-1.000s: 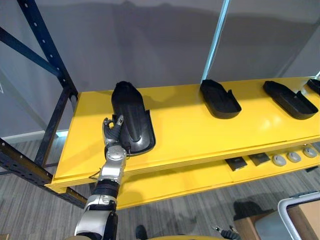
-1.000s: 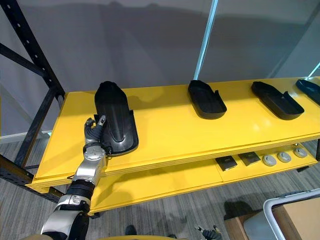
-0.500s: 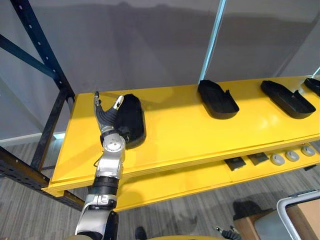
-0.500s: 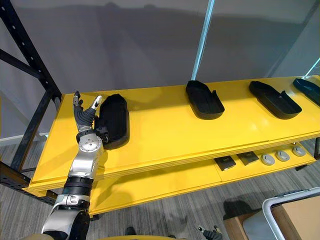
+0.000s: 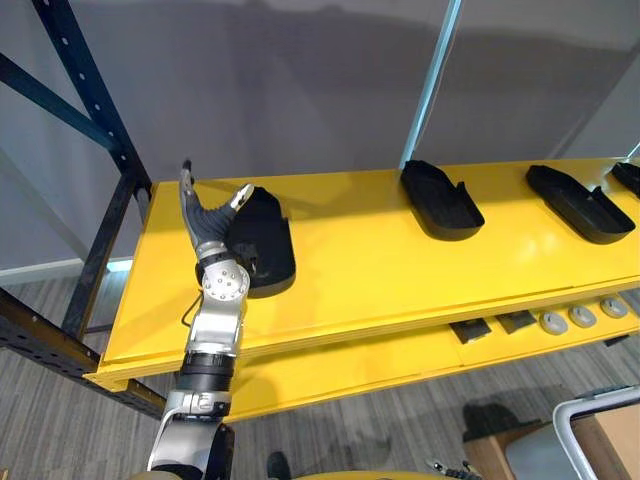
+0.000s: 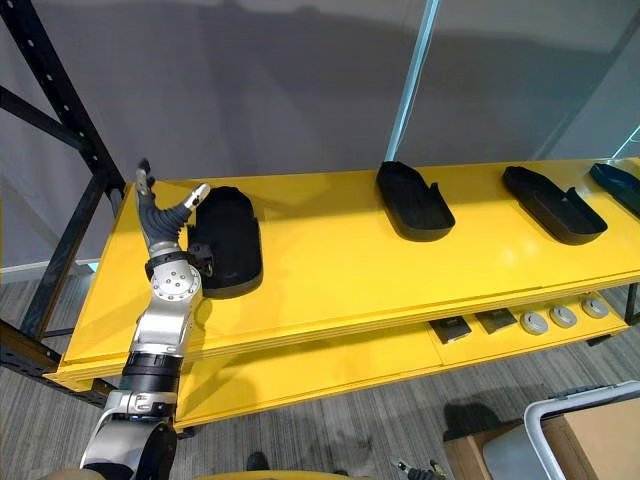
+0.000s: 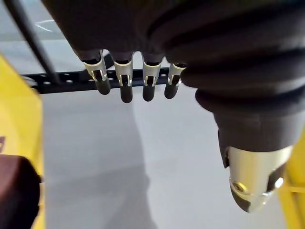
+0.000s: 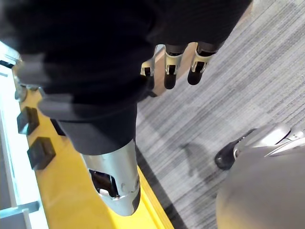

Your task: Walk over and take plastic housings, then place them on the shelf

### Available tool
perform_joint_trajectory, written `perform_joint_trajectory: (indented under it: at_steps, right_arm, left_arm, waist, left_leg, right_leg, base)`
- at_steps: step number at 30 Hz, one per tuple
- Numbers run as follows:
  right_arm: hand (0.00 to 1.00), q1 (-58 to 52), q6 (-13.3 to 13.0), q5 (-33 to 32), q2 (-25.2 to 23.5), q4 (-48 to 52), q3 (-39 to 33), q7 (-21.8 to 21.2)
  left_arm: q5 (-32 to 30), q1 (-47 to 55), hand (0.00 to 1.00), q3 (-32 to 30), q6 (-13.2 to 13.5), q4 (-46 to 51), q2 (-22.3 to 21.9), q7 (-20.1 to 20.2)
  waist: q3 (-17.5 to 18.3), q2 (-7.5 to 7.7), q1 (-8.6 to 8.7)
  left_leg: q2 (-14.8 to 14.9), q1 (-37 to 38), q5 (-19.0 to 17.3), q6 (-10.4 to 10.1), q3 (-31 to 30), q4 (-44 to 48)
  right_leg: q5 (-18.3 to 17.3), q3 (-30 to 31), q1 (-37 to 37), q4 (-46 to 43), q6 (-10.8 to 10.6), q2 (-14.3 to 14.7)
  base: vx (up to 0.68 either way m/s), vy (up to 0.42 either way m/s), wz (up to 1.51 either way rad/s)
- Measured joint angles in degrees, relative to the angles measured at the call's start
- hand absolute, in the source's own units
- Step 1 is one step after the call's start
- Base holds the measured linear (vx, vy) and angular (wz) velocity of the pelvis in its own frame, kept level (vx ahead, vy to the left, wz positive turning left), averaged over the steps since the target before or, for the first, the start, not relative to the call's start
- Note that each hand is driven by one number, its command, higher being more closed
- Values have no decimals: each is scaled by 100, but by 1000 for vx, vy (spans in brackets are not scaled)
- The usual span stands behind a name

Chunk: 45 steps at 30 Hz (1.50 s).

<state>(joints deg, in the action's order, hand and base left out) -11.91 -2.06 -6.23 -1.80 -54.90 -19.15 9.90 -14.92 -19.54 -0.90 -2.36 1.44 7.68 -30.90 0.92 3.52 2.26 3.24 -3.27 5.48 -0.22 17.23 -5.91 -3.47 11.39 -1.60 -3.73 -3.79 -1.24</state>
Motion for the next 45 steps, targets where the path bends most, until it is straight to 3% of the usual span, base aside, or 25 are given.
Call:
perform_joint_trajectory:
  at_steps: [4, 5, 13, 27, 45]
  right_arm:
    - [0, -63, -6, -7, 1, -5, 52, 0]
    - [0, -88, -22, -16, 34, -5, 161, -1]
    - [0, -140, -27, -16, 61, -42, 238, -8]
    - [0, -181, -29, -1, 103, 0, 384, -21]
    - [0, -179, 4, 17, 85, 34, 340, -15]
  left_arm:
    - [-245, 847, 0, 249, 170, 820, -301, -32]
    - [-336, 1142, 100, 321, 177, 997, -322, -14]
    - [-1115, 2376, 100, 457, 446, 1720, -286, 524]
    - [-1235, 3005, 100, 595, 640, 1291, -427, 1341]
    - [-1500, 2921, 100, 834, 456, 202, -627, 1465]
  waist:
    - [-5, 3, -13]
    - [-13, 12, -30]
    - [-37, 60, -176]
    - [-41, 79, -314]
    - [-42, 77, -292]
  left_leg:
    - [5, 11, -5, 6, -7, 1]
    - [7, 13, -9, 12, -8, 2]
    - [-18, -2, -23, 29, -16, 36]
    - [-28, -28, -41, 51, -41, 40]
    - [-27, -1, -78, 52, 42, 33]
  right_leg:
    - [-19, -28, 21, 4, -9, -11]
    - [-25, -38, 27, 4, -17, -11]
    - [-103, -123, 38, -4, -136, -57]
    - [-182, -281, 44, -29, -261, -90]
    - [-188, -206, 29, -30, -268, -92]
  base:
    - [4, -21, 2]
    - [3, -32, 5]
    - [14, -11, 4]
    - [21, -14, 3]
    - [9, -8, -2]
